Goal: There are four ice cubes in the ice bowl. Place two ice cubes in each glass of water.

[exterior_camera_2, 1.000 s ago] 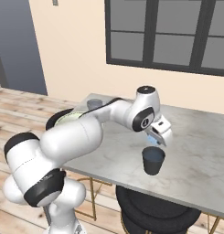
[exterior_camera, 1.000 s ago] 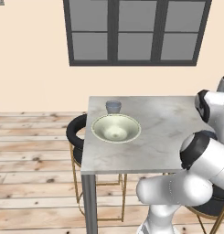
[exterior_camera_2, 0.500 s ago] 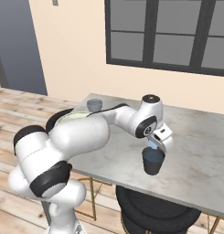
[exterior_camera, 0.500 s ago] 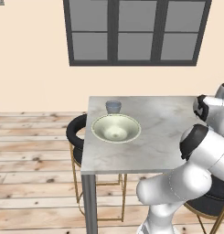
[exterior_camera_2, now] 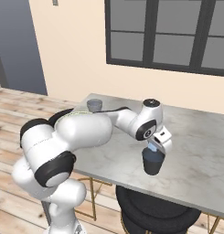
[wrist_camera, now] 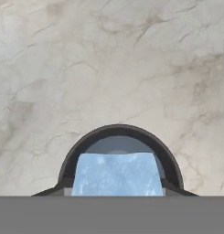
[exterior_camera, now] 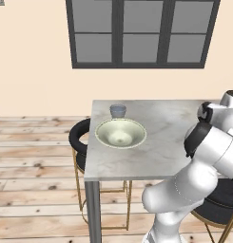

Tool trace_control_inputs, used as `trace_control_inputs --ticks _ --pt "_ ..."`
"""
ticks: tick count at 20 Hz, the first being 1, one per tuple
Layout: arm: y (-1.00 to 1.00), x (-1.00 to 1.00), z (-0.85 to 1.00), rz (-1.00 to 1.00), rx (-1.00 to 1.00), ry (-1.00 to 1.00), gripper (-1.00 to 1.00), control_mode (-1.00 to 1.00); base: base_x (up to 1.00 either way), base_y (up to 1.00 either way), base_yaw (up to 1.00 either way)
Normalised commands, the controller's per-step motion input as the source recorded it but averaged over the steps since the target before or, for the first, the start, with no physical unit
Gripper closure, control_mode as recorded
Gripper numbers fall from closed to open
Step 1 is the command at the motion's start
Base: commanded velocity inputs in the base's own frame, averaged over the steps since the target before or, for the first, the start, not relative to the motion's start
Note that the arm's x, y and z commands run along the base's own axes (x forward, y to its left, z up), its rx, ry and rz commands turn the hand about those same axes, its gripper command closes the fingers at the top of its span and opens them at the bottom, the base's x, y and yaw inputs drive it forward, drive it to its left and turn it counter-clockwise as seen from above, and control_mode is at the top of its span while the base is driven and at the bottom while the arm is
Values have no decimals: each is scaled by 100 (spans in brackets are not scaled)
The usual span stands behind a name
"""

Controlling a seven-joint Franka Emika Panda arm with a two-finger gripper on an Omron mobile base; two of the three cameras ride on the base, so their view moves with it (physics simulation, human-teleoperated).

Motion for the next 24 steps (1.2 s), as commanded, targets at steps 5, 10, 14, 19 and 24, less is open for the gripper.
trace_control_inputs --ticks 5,10,14,19,24 --pt "0 0 -27 0 0 0 100 -100 0 0 0" --pt "-1 5 -24 1 0 0 100 -100 0 0 0" --pt "-13 23 -14 3 0 0 100 -100 0 0 0" --pt "-41 12 -12 3 3 0 100 -100 0 0 0" --pt "-26 0 -8 1 1 0 100 -100 0 0 0"
